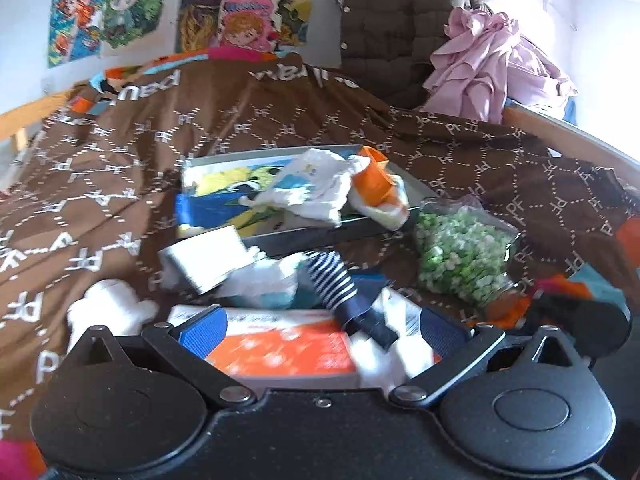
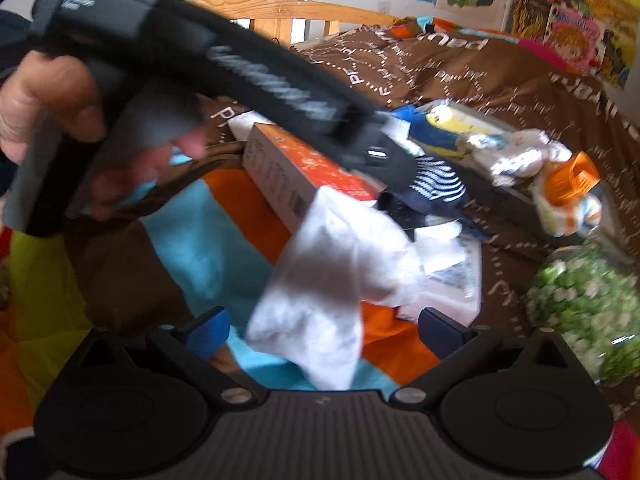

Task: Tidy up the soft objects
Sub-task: 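Move both grippers back toward the pile beside the orange-white box, then close the left gripper on the striped navy sock while the right gripper grasps white tissue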

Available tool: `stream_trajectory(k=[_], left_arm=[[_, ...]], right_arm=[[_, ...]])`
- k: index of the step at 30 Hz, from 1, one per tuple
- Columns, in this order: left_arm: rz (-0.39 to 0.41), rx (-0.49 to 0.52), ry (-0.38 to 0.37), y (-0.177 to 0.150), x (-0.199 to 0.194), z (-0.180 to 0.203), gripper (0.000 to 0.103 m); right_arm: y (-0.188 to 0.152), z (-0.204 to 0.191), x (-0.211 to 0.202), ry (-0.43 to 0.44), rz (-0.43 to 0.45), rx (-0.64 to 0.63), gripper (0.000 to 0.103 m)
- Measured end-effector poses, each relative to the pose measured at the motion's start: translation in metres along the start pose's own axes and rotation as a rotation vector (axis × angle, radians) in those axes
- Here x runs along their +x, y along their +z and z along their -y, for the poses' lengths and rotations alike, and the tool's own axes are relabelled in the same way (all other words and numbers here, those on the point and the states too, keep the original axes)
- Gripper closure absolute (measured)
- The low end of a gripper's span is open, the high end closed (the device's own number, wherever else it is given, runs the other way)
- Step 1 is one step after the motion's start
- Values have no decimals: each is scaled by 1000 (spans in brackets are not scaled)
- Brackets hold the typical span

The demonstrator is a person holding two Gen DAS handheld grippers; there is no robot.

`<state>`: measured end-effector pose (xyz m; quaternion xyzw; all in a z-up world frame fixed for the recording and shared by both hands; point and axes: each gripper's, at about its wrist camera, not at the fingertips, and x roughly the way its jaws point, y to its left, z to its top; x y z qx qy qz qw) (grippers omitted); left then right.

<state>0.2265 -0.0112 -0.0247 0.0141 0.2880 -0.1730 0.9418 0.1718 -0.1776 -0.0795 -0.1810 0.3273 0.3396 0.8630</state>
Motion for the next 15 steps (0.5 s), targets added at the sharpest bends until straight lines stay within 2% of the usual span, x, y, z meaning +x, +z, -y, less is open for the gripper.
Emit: stream_trajectory(k=[4, 8, 11, 15], left_arm=[[-31, -17, -31, 8, 18, 12, 1], [-67, -49, -45, 15, 37, 20, 1], [-80, -105, -50, 20, 49, 20, 1], [-90, -233, -47, 26, 63, 11, 6]], right_arm=[[0, 6, 1, 51, -10, 61, 2], [-1, 13, 3, 51, -26, 93, 5], [-1, 19, 4, 63, -34, 116, 9], [-1, 27, 5, 79, -34, 150, 15]])
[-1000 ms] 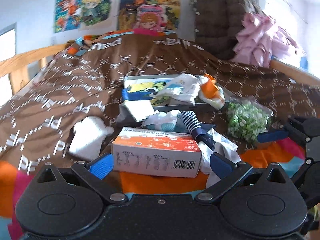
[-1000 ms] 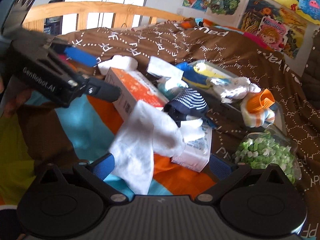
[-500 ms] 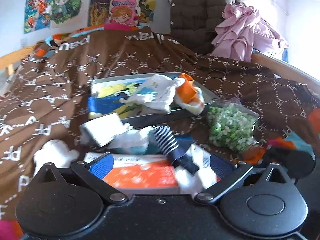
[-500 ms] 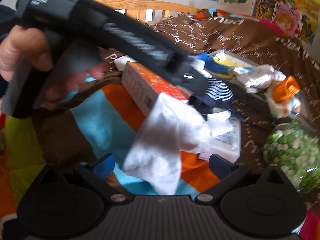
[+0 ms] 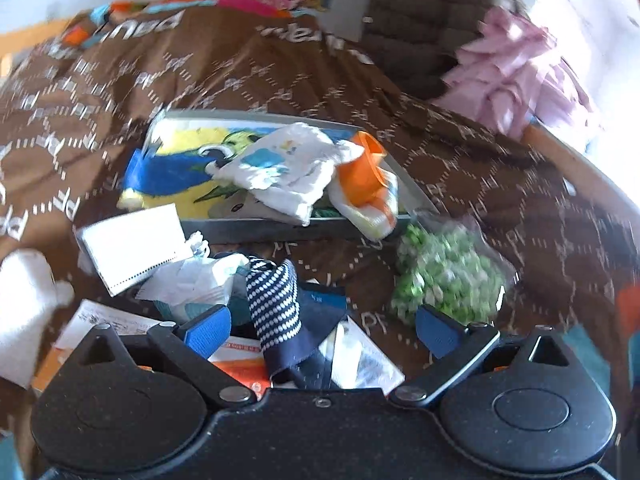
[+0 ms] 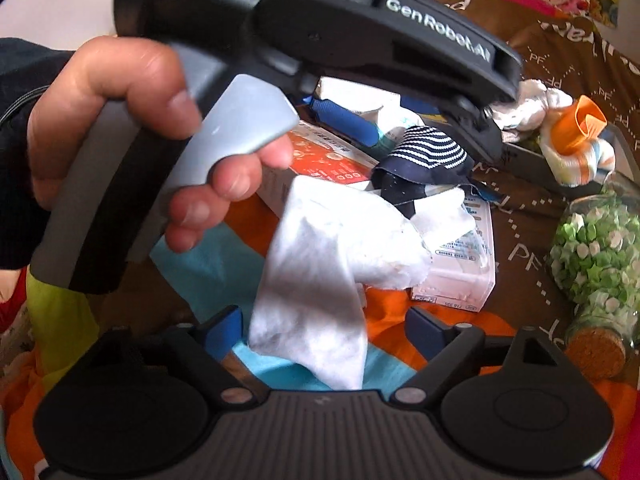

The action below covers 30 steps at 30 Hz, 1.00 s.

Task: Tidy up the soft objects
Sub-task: 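Close the left gripper on the striped navy sock while the right gripper grasps white tissue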

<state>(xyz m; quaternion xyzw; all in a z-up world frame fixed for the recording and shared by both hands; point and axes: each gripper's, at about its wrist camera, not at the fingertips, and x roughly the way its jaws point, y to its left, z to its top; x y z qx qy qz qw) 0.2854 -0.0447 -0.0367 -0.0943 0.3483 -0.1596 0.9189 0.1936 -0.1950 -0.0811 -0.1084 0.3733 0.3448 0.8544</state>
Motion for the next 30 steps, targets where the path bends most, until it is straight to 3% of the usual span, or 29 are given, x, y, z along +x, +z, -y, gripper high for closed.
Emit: stream_trajectory(k=[5, 9, 15, 18, 25, 30], left_arm=[[-22, -176, 14, 7, 12, -18, 12], [-28, -232, 29, 9, 16, -25, 19], [-52, -245, 32, 9, 19, -24, 37], [-64, -246, 31, 8, 20, -22, 49], [-72, -231, 34, 7, 14, -20, 64], [-74, -203, 33, 7, 9, -17, 84]], right_arm=[[4, 12, 3, -2, -3, 40, 25], [5, 22, -3, 13, 11, 91, 41], [5, 28, -5, 10, 17, 149, 58], [5, 32, -12, -16, 36, 169, 59], [7, 40, -18, -38, 55, 218, 67], [6, 41, -23, -81, 75, 236, 74]])
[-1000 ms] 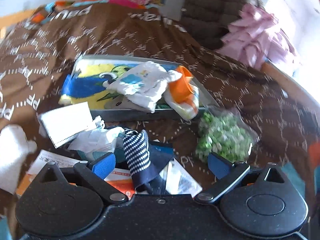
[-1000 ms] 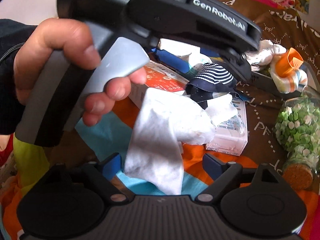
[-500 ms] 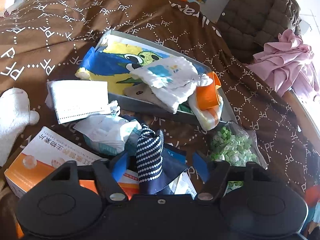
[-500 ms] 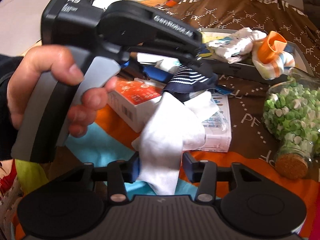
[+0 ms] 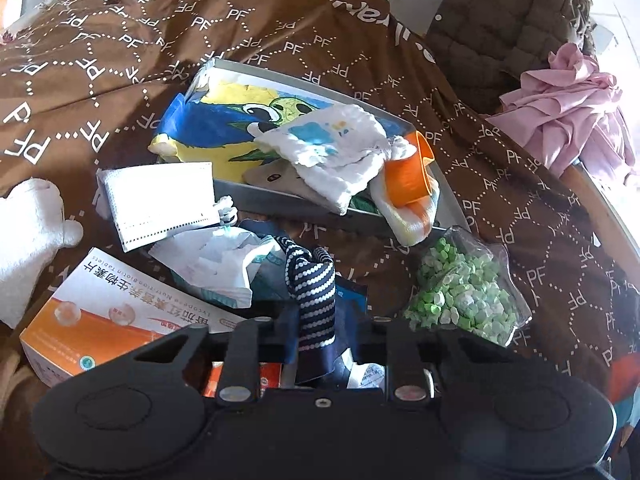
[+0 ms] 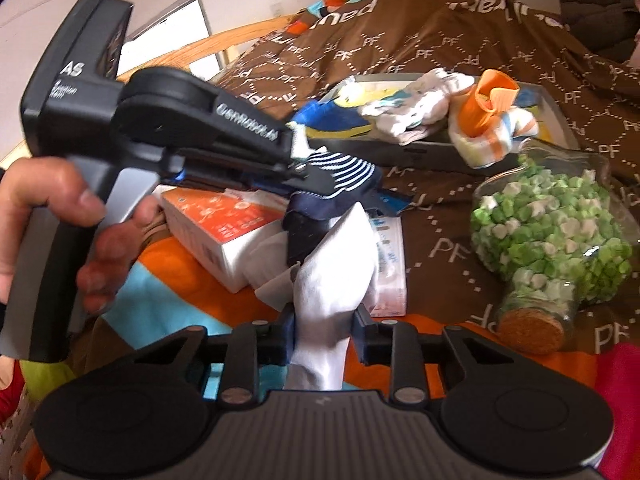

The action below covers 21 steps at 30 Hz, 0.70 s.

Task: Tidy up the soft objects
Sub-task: 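Close the left gripper on the striped navy sock while the right gripper grasps white tissue, then lift and carry the striped sock and white tissue over the tray with both grippers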

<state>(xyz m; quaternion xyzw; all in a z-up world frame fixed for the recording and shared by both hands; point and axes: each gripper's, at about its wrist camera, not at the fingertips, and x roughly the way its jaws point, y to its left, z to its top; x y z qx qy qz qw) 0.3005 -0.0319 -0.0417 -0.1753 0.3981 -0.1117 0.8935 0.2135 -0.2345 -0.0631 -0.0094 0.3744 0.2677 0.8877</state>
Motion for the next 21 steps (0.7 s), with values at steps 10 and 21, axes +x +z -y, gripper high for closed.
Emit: stream_trajectory(k=[10, 21], left_arm=[[-3, 32, 3, -2, -11, 5, 98], [-39, 113, 26, -20, -25, 19, 103]], right_arm=[[3, 1, -7, -50, 56, -44, 80], [5, -1, -15, -74, 131, -97, 97]])
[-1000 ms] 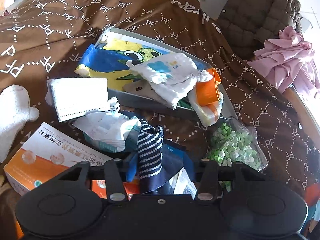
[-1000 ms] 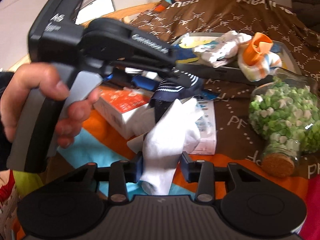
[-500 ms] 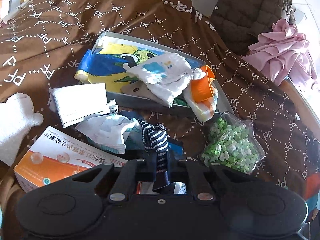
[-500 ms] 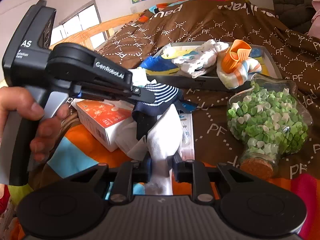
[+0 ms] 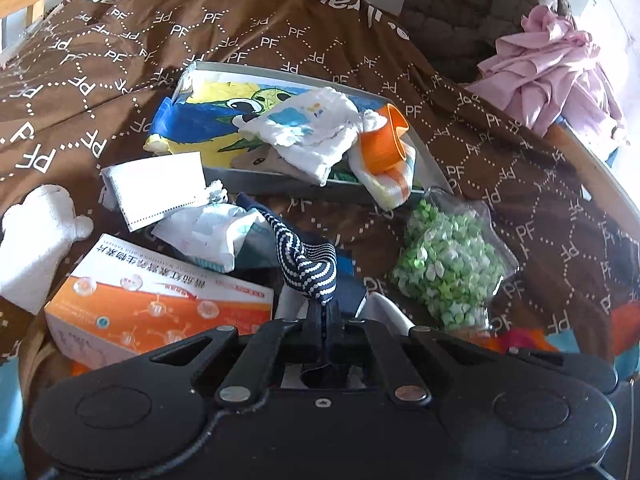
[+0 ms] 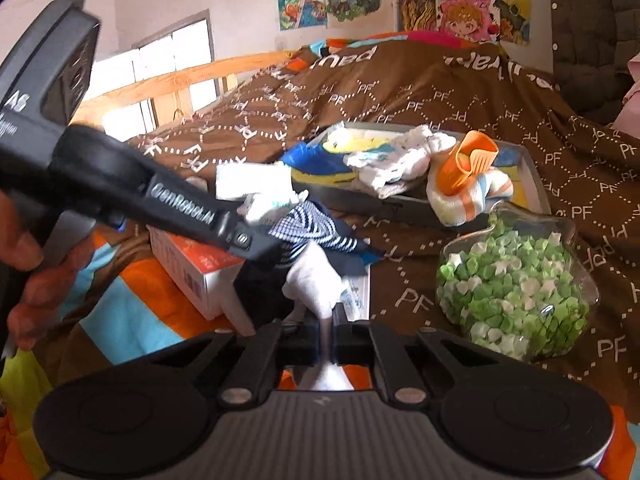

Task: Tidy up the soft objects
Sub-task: 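Lift and carry the striped sock and white tissue over the tray with both grippers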

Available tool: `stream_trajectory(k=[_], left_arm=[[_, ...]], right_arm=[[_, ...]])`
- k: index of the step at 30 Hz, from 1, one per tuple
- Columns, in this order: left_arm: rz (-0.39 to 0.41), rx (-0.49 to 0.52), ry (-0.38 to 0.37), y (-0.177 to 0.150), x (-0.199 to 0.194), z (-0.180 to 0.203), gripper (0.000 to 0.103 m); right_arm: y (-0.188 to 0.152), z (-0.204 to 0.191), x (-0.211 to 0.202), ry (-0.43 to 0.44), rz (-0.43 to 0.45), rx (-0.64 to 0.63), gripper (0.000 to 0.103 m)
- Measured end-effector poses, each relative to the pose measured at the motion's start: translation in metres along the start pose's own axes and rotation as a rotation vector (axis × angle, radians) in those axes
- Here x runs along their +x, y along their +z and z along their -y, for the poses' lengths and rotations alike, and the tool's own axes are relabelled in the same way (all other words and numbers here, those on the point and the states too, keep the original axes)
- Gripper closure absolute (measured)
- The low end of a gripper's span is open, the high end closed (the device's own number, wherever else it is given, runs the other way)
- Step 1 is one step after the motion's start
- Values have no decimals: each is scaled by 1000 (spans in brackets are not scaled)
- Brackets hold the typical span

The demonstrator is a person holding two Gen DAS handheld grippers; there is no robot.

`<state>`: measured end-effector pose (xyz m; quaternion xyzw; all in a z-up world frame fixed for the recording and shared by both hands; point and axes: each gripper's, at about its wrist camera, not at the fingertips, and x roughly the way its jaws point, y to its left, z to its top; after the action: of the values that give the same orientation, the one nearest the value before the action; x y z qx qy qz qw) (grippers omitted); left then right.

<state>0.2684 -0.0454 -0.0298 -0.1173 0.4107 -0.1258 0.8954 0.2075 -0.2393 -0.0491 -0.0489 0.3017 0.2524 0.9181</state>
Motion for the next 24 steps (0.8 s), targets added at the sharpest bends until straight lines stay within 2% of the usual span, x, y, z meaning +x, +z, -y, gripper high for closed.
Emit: stream_trajectory(k=[7, 12, 21, 24], left_arm=[[-5, 70, 31, -3, -18, 13, 103], [-10, 127, 72, -6, -31, 23, 103], [80, 211, 200, 5, -60, 37, 103], [115, 241, 214, 13, -70, 41, 103]], right_arm=[[4, 16, -8, -12, 83, 55, 98], [6, 20, -14, -19, 169, 46, 97], [9, 14, -32, -43, 331, -10, 97], [10, 15, -34, -62, 357, -16, 97]])
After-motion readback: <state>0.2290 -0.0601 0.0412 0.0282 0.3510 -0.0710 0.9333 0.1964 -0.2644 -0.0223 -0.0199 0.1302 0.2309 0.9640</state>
